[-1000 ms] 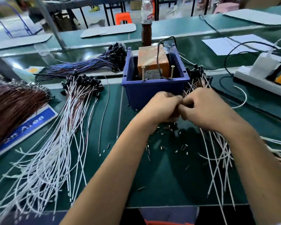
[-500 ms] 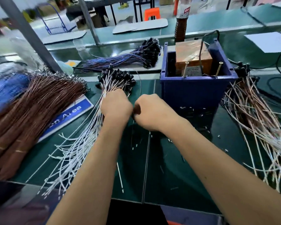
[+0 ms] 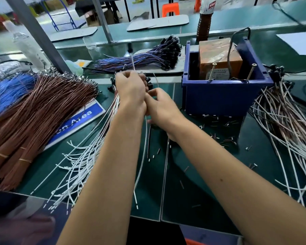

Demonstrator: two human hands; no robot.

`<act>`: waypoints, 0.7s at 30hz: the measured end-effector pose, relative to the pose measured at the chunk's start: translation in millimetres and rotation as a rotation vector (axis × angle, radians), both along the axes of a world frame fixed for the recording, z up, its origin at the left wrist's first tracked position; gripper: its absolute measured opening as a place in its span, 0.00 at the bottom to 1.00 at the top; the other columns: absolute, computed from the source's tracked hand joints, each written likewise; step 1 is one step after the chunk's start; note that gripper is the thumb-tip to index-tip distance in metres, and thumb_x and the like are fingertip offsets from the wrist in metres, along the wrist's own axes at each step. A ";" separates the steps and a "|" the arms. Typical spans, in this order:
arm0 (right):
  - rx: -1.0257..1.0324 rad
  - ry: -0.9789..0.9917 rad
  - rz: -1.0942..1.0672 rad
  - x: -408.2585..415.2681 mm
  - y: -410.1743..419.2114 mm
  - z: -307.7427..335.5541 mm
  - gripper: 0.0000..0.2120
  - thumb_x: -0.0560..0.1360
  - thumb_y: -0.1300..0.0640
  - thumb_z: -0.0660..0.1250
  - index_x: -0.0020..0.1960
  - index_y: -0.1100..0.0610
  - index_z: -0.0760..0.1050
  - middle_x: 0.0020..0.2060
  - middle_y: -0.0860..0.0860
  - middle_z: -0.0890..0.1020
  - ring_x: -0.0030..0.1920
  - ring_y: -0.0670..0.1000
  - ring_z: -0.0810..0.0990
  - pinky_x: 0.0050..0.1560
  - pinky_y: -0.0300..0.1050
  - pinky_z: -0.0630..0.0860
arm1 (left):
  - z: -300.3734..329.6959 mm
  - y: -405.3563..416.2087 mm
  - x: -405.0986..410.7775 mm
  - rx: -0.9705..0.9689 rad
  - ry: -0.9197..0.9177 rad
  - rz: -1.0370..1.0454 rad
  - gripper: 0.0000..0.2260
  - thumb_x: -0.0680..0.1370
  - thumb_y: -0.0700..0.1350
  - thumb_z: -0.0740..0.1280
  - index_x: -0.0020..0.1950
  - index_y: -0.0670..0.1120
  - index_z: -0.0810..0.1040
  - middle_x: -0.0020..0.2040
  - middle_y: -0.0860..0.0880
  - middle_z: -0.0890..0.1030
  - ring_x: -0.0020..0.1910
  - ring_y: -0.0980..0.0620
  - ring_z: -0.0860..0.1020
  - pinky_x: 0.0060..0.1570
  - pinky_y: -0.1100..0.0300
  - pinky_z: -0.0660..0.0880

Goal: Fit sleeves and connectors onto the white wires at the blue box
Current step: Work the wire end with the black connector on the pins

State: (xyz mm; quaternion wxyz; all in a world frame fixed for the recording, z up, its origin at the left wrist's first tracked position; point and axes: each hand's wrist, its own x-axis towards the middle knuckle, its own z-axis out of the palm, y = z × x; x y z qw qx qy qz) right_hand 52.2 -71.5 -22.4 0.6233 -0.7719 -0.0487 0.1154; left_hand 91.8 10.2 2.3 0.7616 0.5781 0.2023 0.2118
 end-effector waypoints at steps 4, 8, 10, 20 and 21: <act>0.319 0.040 0.047 -5.9 -15.7 24.4 0.10 0.87 0.54 0.62 0.52 0.59 0.76 0.31 0.51 0.81 0.26 0.48 0.79 0.35 0.51 0.83 | 37.3 1.4 -4.2 -0.412 -0.279 -0.092 0.08 0.86 0.37 0.53 0.48 0.42 0.66 0.32 0.48 0.68 0.25 0.55 0.64 0.25 0.63 0.62; 0.349 -0.137 -0.015 -7.5 -43.9 44.8 0.10 0.85 0.61 0.65 0.44 0.58 0.77 0.26 0.50 0.77 0.22 0.47 0.68 0.22 0.38 0.65 | 65.5 1.5 -16.1 -0.613 -0.397 -0.211 0.19 0.87 0.42 0.52 0.36 0.45 0.65 0.28 0.50 0.65 0.26 0.54 0.60 0.28 0.62 0.60; 0.316 -0.163 0.031 -8.7 -57.3 52.0 0.09 0.85 0.60 0.66 0.46 0.60 0.78 0.28 0.51 0.77 0.23 0.47 0.67 0.23 0.39 0.63 | 70.6 -1.8 -20.1 -0.657 -0.426 -0.227 0.19 0.88 0.42 0.52 0.36 0.45 0.65 0.28 0.50 0.64 0.26 0.54 0.59 0.27 0.61 0.60; -0.296 -0.427 0.042 -15.6 -146.1 44.6 0.04 0.77 0.59 0.76 0.43 0.54 0.86 0.33 0.47 0.87 0.29 0.40 0.79 0.32 0.32 0.74 | 23.9 -24.7 -34.4 -0.394 -0.275 -0.515 0.17 0.86 0.46 0.58 0.37 0.49 0.65 0.29 0.53 0.59 0.27 0.55 0.55 0.26 0.61 0.56; -0.386 -0.489 0.014 -15.5 -154.7 42.7 0.04 0.76 0.58 0.77 0.43 0.52 0.87 0.33 0.45 0.87 0.32 0.40 0.82 0.35 0.33 0.77 | 15.3 -30.3 -37.5 -0.240 -0.238 -0.565 0.16 0.85 0.45 0.60 0.37 0.49 0.66 0.30 0.52 0.60 0.28 0.55 0.56 0.27 0.61 0.56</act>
